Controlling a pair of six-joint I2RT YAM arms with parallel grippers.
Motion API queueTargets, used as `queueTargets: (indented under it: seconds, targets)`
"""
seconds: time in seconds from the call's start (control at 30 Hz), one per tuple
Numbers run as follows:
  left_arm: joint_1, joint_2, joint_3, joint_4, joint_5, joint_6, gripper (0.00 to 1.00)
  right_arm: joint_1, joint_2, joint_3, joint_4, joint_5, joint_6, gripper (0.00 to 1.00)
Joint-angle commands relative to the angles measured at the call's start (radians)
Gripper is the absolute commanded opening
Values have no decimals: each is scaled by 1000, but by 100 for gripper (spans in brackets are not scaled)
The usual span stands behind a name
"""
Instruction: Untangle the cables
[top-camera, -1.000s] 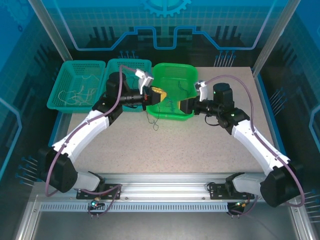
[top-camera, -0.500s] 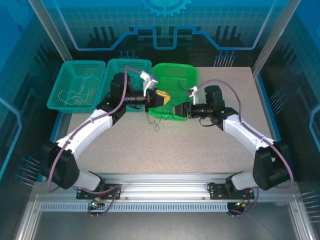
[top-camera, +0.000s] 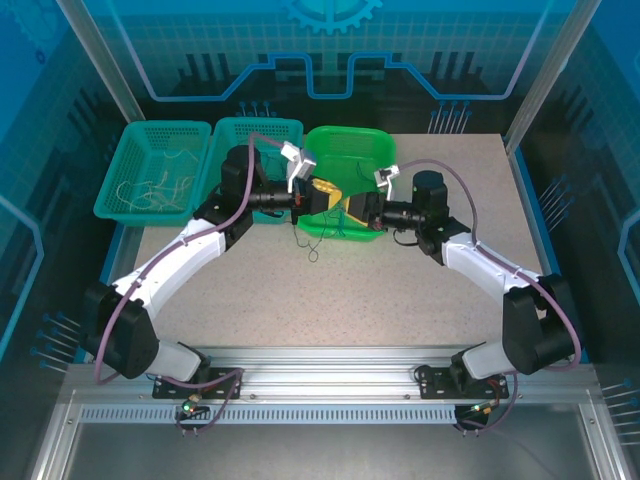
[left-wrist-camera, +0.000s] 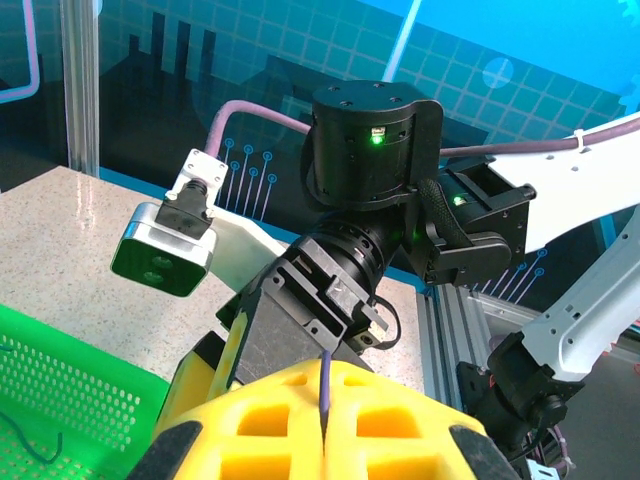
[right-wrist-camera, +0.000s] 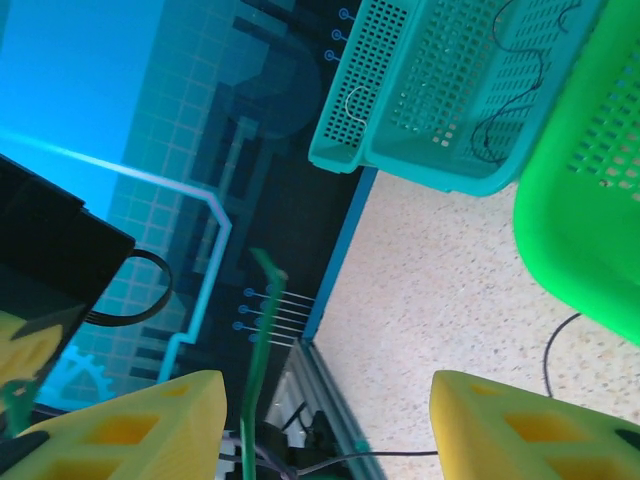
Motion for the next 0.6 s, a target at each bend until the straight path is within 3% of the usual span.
queueTargets:
  seconds: [0.0, 0.23, 0.4, 0.47, 0.57]
  targets:
    - [-6, 7, -2, 47, 29, -7, 0, 3, 15, 32, 48, -43, 133, 57]
    - [-8, 10, -1, 66, 29, -19, 0, 36, 37, 49, 30, -85, 135, 55]
    - [-9, 12, -6, 71, 25, -23, 0, 36, 47, 40, 183, -80, 267, 55]
    - [-9, 10, -8, 75, 25, -24, 0, 36, 58, 47, 230, -78, 313, 52]
    - [-9, 6, -7, 75, 23, -22, 0, 47, 62, 84, 145, -79, 269, 45]
